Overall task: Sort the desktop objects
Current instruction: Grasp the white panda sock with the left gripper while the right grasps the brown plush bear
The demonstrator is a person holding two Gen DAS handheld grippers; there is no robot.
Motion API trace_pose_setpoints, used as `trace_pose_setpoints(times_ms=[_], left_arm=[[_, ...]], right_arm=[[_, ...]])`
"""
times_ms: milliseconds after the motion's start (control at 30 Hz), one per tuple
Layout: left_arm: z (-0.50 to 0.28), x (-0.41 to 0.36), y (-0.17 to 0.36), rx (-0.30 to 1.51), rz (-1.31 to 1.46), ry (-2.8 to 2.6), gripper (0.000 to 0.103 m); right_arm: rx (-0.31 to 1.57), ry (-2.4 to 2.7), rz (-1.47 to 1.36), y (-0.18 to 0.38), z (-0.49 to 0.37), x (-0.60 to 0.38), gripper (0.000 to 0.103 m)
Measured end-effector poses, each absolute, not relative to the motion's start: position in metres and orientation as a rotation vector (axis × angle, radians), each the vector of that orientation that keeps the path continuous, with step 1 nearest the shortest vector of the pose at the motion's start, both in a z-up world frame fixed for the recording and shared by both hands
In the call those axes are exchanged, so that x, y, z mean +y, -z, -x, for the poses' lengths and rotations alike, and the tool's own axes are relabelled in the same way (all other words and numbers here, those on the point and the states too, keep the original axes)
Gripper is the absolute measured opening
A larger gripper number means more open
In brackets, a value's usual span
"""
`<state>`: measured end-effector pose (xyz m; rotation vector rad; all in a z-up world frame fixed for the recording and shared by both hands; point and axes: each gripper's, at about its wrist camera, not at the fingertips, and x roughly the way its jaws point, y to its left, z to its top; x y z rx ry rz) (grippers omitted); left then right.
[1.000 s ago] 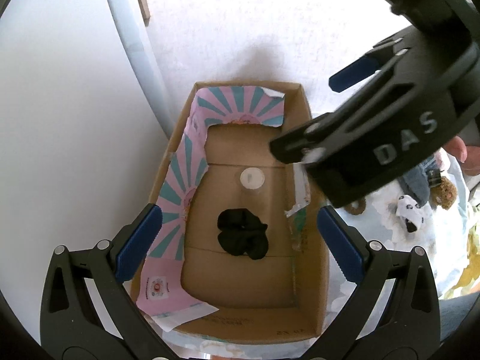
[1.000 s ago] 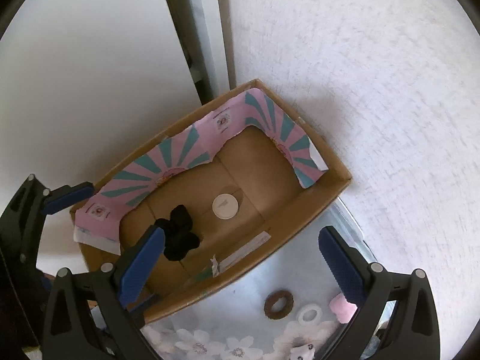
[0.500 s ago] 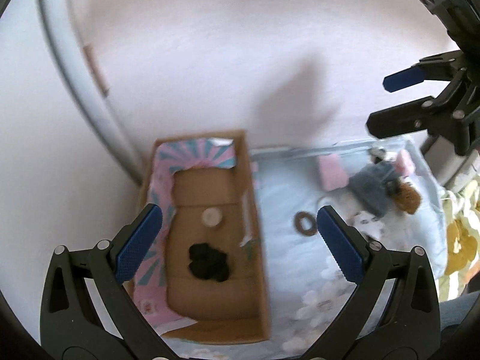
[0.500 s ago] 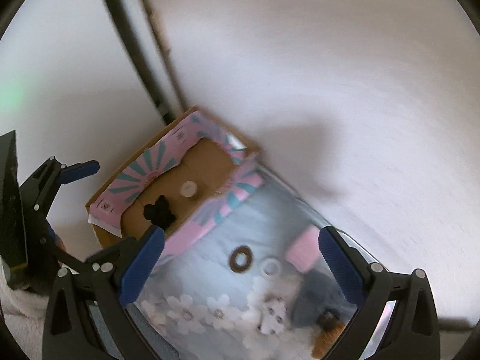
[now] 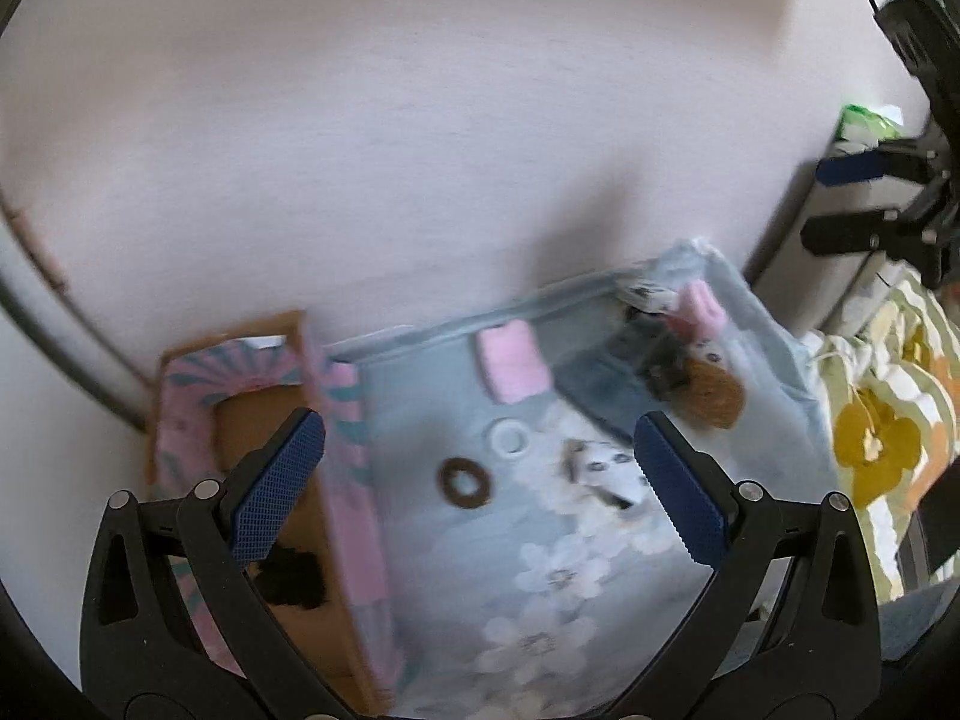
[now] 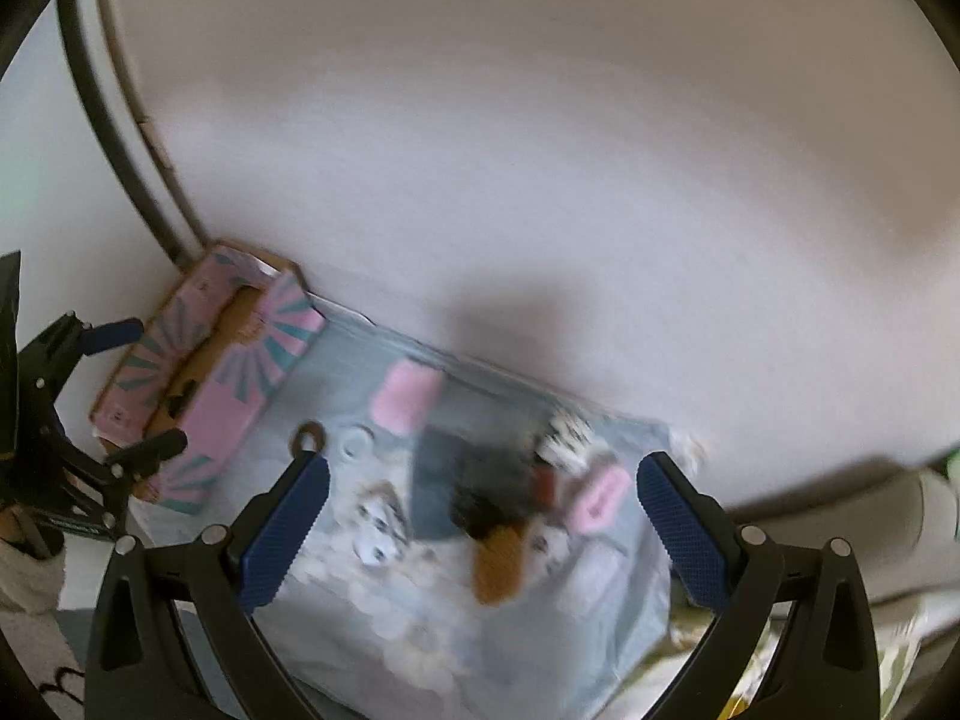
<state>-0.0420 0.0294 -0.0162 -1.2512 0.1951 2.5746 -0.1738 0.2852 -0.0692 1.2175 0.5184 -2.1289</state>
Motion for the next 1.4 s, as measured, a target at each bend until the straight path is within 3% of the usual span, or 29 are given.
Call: trace_pose_setpoints(times_ms=[300, 467, 600, 767, 833, 900, 967, 1000, 1067, 1100, 1233, 1400], left_arm=[[0.044, 0.099, 0.071, 0.315, 1.292, -2.451, 0.103], [0.05, 0.122, 0.127, 0.287, 1.355, -2.423, 0.102], [0.053, 0.135, 0.163, 0.379, 1.375, -2.419, 0.094], [0.057, 0.138, 0.19, 0.36, 1.404, -2.406, 0.093], [0.058, 0.138, 0.196, 0.358, 1.412, -2.401, 0.085], [0.06, 0.139, 0.203, 0.356, 1.432, -2.389, 0.078], [0.06, 0.138, 0.209, 0.318, 1.438, -2.351, 0.065], [0.059, 0.138, 0.212, 0.314, 1.44, -2.342, 0.059], [0.056, 0.137, 0.212, 0.31, 1.428, -2.343, 0.056], [0.056, 0.136, 0.211, 0.298, 1.43, -2.339, 0.053], [0.054, 0.128, 0.204, 0.259, 1.441, -2.329, 0.047], [0.05, 0.124, 0.191, 0.264, 1.446, -2.327, 0.046]], right_arm=[[0.495, 2.147, -1.306, 0.133, 0.171, 0.345, 0.102], [0.516, 2.141, -1.28, 0.184, 0.165, 0.348, 0.099], [0.511, 2.122, -1.271, 0.219, 0.162, 0.338, 0.097], [0.428, 2.091, -1.292, 0.242, 0.166, 0.333, 0.081], [0.403, 2.073, -1.316, 0.251, 0.169, 0.332, 0.065], [0.4, 2.054, -1.34, 0.26, 0.171, 0.33, 0.061], [0.412, 2.06, -1.341, 0.264, 0.172, 0.33, 0.058], [0.418, 2.066, -1.331, 0.265, 0.172, 0.331, 0.052], [0.411, 2.073, -1.323, 0.263, 0.173, 0.334, 0.043], [0.392, 2.067, -1.321, 0.262, 0.174, 0.336, 0.033], [0.359, 2.068, -1.324, 0.259, 0.174, 0.34, 0.03], [0.301, 2.076, -1.328, 0.251, 0.175, 0.344, 0.029]])
